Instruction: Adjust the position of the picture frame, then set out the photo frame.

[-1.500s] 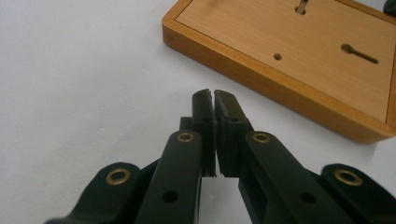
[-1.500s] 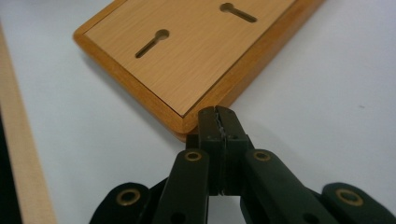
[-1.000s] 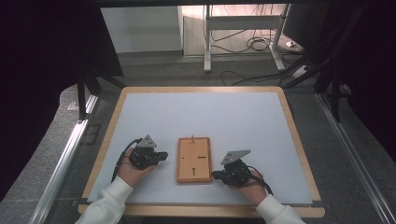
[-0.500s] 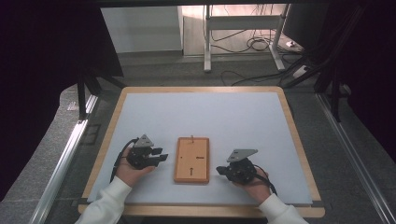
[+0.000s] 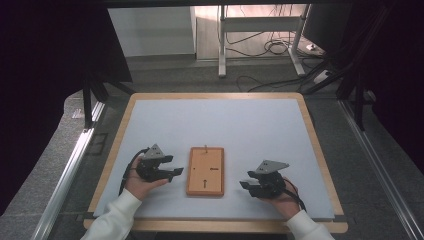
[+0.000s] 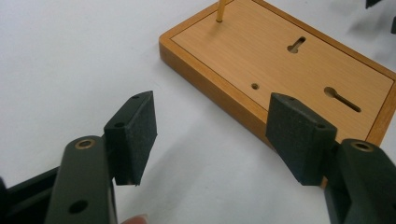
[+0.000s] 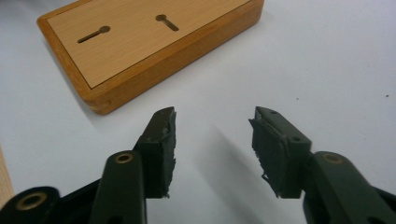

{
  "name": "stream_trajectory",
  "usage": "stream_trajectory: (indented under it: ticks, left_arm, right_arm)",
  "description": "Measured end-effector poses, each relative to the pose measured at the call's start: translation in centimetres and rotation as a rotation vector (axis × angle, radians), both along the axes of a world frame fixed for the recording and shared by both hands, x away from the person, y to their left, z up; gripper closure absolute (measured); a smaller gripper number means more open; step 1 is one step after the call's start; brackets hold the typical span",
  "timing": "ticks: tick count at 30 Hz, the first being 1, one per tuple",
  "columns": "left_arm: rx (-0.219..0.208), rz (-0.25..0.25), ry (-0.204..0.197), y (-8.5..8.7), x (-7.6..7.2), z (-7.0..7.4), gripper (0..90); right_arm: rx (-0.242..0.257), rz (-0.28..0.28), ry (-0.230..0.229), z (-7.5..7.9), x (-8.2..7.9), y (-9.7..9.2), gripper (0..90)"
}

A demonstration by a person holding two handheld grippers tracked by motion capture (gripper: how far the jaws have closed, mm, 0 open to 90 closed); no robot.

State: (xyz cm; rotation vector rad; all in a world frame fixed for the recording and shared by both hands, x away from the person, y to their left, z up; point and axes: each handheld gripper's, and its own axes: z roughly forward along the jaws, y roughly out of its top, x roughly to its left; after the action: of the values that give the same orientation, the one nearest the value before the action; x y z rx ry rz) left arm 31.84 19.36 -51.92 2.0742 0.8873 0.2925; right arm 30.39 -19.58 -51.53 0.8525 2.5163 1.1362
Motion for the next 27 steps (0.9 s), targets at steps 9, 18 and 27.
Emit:
stream_trajectory:
  ticks: [9,18,27]
  left_arm:
    - [0.023,-0.020,0.005,-0.6,0.2,0.2,33.2]
    - [0.052,-0.067,-0.026,-2.5,1.3,1.2,33.2]
    - [0.069,-0.100,-0.043,-4.7,4.3,1.6,33.9]
  right_arm:
    - [-0.008,-0.026,-0.002,0.0,0.0,-0.2,43.0]
    - [-0.024,-0.032,-0.002,-0.2,-0.2,-0.2,40.7]
    - [-0.032,-0.037,-0.001,-0.3,-0.2,-0.3,39.6]
